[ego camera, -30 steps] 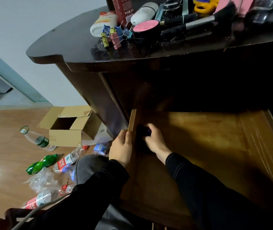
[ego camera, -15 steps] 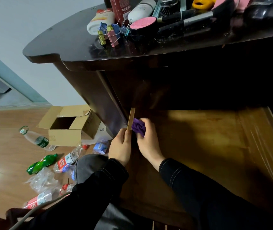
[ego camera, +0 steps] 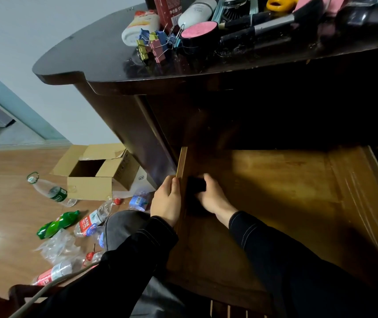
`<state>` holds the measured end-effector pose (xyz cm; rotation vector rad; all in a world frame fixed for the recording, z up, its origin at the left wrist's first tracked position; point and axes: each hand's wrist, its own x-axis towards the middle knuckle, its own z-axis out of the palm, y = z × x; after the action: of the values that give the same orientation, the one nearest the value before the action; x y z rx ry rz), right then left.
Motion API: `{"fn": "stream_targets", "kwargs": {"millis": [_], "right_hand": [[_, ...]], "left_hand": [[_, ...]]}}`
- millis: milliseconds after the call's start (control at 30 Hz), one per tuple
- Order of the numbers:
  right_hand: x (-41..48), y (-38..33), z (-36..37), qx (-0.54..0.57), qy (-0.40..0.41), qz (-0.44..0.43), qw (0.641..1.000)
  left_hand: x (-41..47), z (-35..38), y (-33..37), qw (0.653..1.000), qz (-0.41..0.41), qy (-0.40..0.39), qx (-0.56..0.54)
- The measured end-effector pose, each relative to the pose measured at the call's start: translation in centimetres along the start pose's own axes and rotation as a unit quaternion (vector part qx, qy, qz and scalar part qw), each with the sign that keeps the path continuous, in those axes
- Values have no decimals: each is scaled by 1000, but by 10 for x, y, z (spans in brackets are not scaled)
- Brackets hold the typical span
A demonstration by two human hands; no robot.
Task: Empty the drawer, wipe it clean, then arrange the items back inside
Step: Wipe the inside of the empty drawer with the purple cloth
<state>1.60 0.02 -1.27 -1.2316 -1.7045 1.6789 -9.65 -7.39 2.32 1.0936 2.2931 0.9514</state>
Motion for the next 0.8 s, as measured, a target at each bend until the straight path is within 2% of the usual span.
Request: {"fn": "stream_targets", "kwargs": {"millis": [167, 367, 533, 633, 733, 800], "right_hand": [[-3, -8, 6, 68, 33, -84, 994], [-6, 8, -3, -59, -41, -4, 997], [-5, -17, -4, 68, 20, -74, 995], [-12, -4, 1, 8, -6, -64, 998], [-10, 5, -3, -88, -65, 10, 994], [-8, -1, -7, -60, -63, 2, 996]], "left_hand": [[1, 1, -1, 1000, 1, 5, -2], [-5, -1, 2, 1000, -2, -12, 16], [-17, 0, -12, 1000, 6, -5, 3], [-16, 0, -14, 1000, 4, -9, -4], [-14, 0, -15, 1000, -2, -5, -21], [-14, 1, -16, 999, -5, -3, -33]]}}
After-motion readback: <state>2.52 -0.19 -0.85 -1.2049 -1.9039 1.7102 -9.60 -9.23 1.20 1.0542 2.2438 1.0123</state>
